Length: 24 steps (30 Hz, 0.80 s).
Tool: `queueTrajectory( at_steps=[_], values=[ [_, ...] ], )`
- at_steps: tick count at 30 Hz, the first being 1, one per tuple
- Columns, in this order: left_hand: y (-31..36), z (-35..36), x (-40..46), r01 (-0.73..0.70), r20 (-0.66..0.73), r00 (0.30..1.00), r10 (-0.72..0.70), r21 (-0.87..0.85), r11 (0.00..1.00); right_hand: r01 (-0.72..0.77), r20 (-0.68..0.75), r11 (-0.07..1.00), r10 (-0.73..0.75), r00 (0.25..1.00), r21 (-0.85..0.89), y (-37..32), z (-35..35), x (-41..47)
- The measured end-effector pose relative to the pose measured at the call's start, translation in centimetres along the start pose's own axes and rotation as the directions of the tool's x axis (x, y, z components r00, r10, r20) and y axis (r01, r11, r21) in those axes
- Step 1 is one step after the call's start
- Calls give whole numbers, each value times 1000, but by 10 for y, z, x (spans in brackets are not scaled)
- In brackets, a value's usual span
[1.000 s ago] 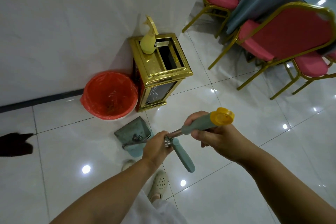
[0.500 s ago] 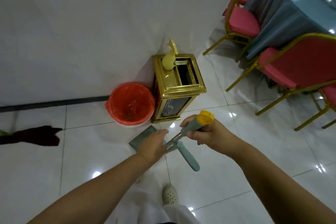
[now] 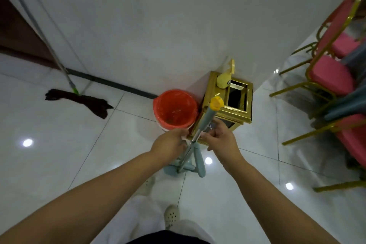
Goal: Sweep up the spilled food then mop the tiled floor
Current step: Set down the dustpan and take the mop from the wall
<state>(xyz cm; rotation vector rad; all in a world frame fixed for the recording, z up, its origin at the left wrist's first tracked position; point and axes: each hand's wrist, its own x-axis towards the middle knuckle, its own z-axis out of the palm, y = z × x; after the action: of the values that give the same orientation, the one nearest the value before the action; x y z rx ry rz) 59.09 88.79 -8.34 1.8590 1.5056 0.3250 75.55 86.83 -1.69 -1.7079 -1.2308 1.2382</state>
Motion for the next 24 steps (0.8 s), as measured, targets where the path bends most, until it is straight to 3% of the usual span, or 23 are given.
queueTrajectory(
  at_steps=[3,5,14,20,24],
  values=[
    [1,-6,-19,23,-53,998,-25,-31,999,-89,-190,995,97,977,54,3,11,-9],
    [-3,-13,-33,53,-68,996,-57,-59,997,-153,-243,979,183,953,136,5,23,-19],
    [-72,-60,-101,218,-249,934,-256,-171,961,-234,163,972,231,959,0,-37,123,-46],
    [-147,-119,-162,302,-357,854,-379,-252,919,-193,256,981,187,949,0,-77,222,-43],
    [-207,-166,-207,379,-400,764,-506,-356,854,-179,317,982,191,929,-67,-101,307,-45]
  ],
)
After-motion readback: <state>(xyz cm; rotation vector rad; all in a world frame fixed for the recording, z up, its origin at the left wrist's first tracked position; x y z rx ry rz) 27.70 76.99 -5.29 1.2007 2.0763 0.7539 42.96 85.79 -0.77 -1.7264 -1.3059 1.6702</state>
